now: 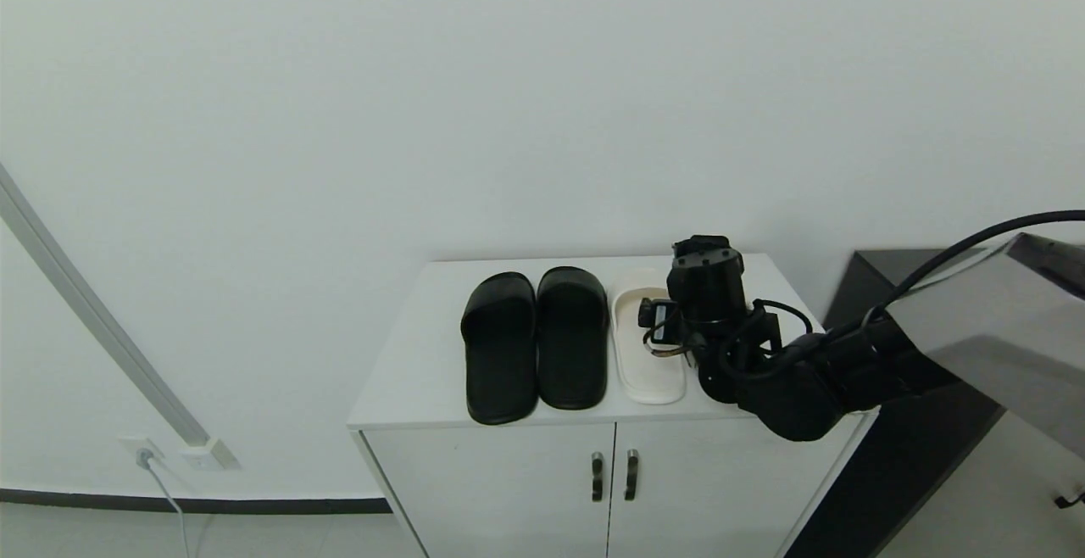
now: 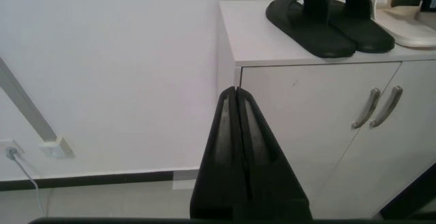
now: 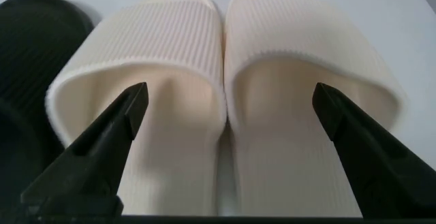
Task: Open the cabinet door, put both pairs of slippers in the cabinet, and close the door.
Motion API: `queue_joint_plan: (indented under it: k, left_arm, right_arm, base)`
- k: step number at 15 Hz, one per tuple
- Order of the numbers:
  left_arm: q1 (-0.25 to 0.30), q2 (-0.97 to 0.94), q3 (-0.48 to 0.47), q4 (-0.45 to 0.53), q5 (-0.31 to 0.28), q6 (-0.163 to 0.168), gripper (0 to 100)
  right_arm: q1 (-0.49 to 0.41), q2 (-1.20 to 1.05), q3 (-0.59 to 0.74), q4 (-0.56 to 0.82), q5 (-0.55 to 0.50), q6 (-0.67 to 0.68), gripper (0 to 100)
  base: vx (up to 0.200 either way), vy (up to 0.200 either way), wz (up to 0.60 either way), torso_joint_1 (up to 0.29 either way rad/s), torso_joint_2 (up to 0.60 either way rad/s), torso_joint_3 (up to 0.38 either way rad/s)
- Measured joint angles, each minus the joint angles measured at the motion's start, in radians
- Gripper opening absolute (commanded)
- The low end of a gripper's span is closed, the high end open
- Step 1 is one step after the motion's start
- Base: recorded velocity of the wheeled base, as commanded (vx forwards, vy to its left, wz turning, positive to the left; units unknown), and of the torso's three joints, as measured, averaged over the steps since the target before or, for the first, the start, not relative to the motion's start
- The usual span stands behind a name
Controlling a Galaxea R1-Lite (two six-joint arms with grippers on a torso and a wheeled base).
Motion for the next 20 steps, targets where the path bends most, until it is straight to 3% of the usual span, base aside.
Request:
queue_joint_plan:
  k: [6,7,16,20]
  left_arm:
    - [-0.001,0.0,0.0,0.0,0.0,-0.001,0]
    - [-0.001,0.0,0.0,0.0,0.0,-0.001,0]
    - [-0.001,0.0,0.0,0.0,0.001,-0.002,0]
    - [0.0,0.0,0.0,-0.001,0.003,-0.001,0]
  right_arm:
    - [-0.029,0.069,-0.071,-0.069,0.027,-0.072,100]
    - [-0.03,0.075,-0.074,-0.071,0.028,-0.073,0]
    - [-0.03,0.046,-0.053,-0.07,0.051,-0.105,0]
    - [-0.014,-0.124,0.101,-0.085,0.204,-0.186,0]
  base:
    - [0.0,0.0,0.0,0.0,0.0,0.0]
    - [0.0,0.0,0.0,0.0,0.0,0.0]
    - [0.0,0.0,0.0,0.0,0.0,0.0]
    - [0.0,0.0,0.0,0.0,0.0,0.0]
